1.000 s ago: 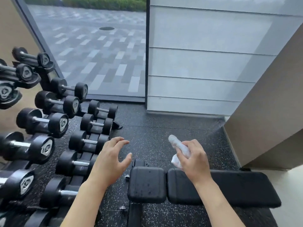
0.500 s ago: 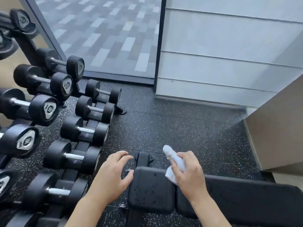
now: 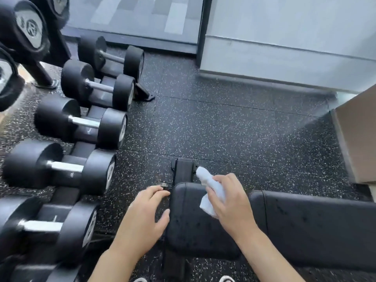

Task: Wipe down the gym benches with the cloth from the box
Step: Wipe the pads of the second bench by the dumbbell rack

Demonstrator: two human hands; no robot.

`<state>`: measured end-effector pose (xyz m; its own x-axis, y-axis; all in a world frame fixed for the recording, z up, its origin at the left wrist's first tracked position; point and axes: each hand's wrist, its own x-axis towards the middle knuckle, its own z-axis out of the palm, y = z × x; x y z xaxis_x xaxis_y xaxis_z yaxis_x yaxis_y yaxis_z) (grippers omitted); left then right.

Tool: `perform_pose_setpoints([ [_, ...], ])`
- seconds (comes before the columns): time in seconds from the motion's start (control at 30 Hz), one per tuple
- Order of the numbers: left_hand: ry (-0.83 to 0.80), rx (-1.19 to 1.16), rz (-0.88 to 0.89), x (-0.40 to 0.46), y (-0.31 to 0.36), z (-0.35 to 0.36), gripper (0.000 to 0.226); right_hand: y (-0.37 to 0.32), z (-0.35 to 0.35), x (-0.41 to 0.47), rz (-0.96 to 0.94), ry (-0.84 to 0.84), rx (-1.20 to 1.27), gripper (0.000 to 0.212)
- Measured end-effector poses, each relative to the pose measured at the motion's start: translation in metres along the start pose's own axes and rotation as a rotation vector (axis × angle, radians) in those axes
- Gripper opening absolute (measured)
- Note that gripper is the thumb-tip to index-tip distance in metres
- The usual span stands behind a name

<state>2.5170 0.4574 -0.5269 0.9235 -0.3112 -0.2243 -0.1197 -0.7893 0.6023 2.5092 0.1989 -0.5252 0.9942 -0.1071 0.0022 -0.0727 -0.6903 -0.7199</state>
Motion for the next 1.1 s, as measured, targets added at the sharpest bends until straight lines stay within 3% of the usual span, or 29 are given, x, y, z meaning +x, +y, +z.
perform_pose_setpoints([
  [0.3, -0.072, -0.056, -0.077, -0.02, -0.087, 0.117, 0.042, 0.055, 0.121, 0.023, -0.078, -0.091, -0.1, 0.021],
  [0.4, -0.107, -0.068, -0.119, -0.029, -0.105, 0.145, 0.044, 0.067, 0.151, 0.031, -0.197, -0.21, -0.296, 0.045],
  [0.5, -0.11, -0.112, -0.155, -0.04, -0.116, 0.166, 0.048, 0.076, 0.177, 0.029, -0.211, -0.187, -0.302, 0.023],
  [0.67, -0.048, -0.207, -0.224, -0.058, -0.13, 0.19, 0.042, 0.074, 0.206, -0.019, -0.151, -0.109, -0.331, 0.009],
  [0.77, -0.001, -0.264, -0.25, -0.063, -0.135, 0.198, 0.039, 0.079, 0.207, -0.064, -0.206, -0.075, -0.284, 0.005],
  [0.9, 0.021, -0.304, -0.241, -0.063, -0.136, 0.2, 0.027, 0.088, 0.199, -0.117, -0.311, -0.155, -0.262, 0.013],
  [1.0, 0.041, -0.332, -0.252, -0.064, -0.136, 0.203, 0.026, 0.096, 0.199, -0.104, -0.427, -0.133, -0.341, 0.007],
  [1.1, 0.073, -0.361, -0.262, -0.063, -0.137, 0.205, 0.034, 0.093, 0.209, -0.036, -0.484, -0.018, -0.527, 0.006],
])
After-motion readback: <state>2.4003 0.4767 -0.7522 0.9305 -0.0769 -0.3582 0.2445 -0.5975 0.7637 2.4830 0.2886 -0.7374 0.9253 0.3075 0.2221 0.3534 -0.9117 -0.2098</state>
